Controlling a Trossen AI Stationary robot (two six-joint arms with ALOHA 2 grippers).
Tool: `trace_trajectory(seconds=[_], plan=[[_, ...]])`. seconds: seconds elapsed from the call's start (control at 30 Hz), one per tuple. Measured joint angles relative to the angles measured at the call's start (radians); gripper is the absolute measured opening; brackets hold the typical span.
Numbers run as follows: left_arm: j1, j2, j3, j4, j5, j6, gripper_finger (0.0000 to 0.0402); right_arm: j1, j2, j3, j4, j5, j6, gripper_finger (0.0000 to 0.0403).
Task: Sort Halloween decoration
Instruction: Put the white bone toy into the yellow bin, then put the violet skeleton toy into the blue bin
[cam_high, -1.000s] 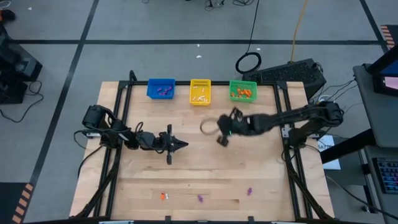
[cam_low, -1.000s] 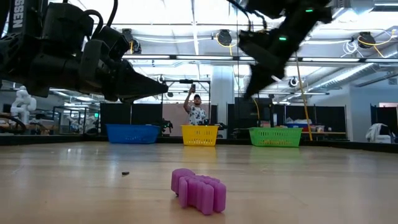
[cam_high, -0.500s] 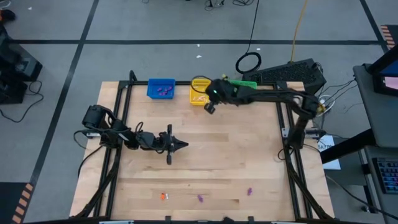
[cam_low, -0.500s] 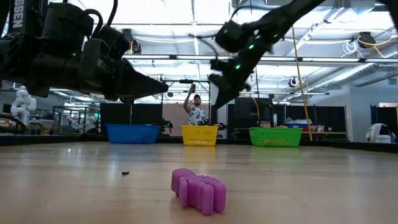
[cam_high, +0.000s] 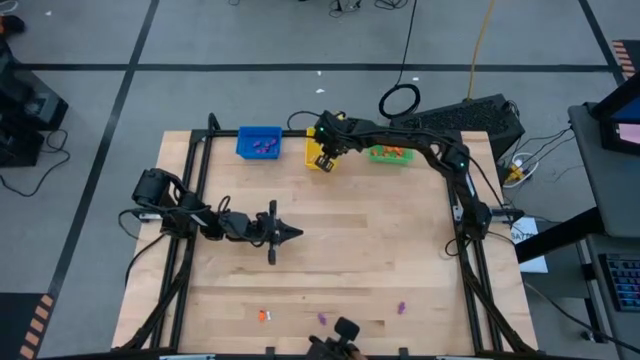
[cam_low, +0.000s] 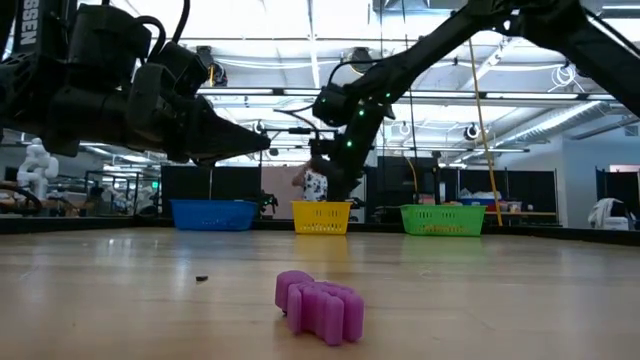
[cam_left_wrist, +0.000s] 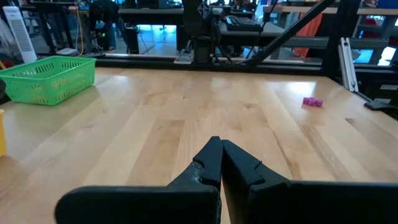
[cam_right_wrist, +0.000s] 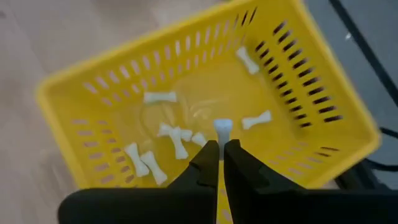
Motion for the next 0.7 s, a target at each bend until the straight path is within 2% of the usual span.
trace_trajectory(seconds=[0.23,0.53,0.6,0.7], plan=[[0.000,0.000,0.000,-0.053,0.006,-0.001,0.0011,-0.001,0.025,0.022,-0.040,0.008,0.022,0.0015],[0.000,0.000,0.000,-0.065,0.006,0.000,0.0011,0.003,0.021,0.022,-0.054,0.011,0.068,0.0124],[0.000,0.000,0.000,-0.070,0.006,0.000,0.0011,0.008,0.008,0.022,-0.079,0.013,0.064,0.0138],[0.000,0.000,-0.006,-0.077,-0.004,0.004,0.0011,0.032,-0.030,0.022,-0.109,0.041,0.064,0.0134]])
